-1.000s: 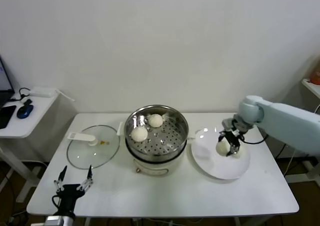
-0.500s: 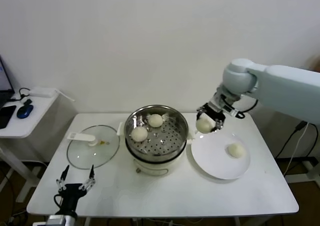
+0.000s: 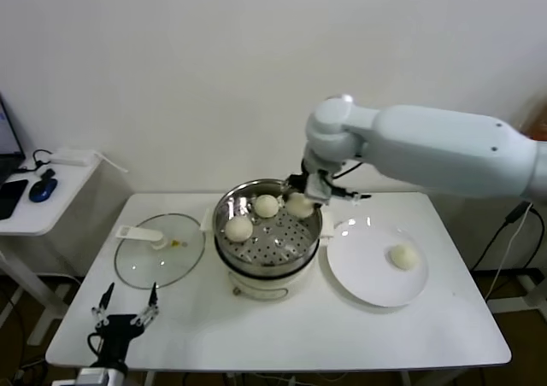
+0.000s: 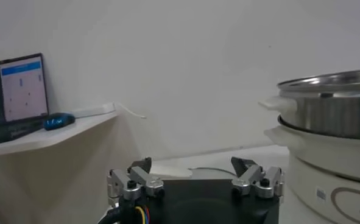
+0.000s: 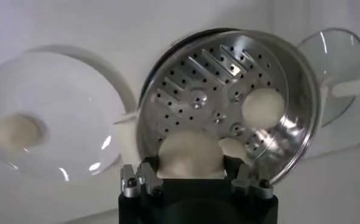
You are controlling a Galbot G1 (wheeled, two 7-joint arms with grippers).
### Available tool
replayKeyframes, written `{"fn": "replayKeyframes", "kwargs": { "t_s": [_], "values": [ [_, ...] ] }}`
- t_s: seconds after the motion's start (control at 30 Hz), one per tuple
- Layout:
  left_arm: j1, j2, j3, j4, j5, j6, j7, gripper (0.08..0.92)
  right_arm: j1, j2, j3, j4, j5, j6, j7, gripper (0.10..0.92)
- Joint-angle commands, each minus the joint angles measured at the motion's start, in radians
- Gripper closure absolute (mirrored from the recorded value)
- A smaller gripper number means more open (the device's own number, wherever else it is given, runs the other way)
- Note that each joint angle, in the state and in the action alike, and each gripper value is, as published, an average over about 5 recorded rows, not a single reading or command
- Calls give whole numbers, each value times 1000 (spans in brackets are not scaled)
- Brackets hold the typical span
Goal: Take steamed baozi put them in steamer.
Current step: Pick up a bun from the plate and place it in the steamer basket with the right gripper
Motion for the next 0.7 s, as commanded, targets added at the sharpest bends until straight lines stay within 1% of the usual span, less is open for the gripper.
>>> {"fn": "replayKeyframes", "kwargs": {
  "t_s": [0.03,0.2,0.7],
  "values": [
    [1,2,-3,-3,3,6,0,177,-172,186,68,-50,-176,77,5,330],
    [1,2,-5,-3,4,9,-1,177,-194,191,63,-52,-181,82,7,328],
    [-5,-3,1,4,15,13,-1,177,-221,142,48,-14,-193,95,6,322]
  ]
}}
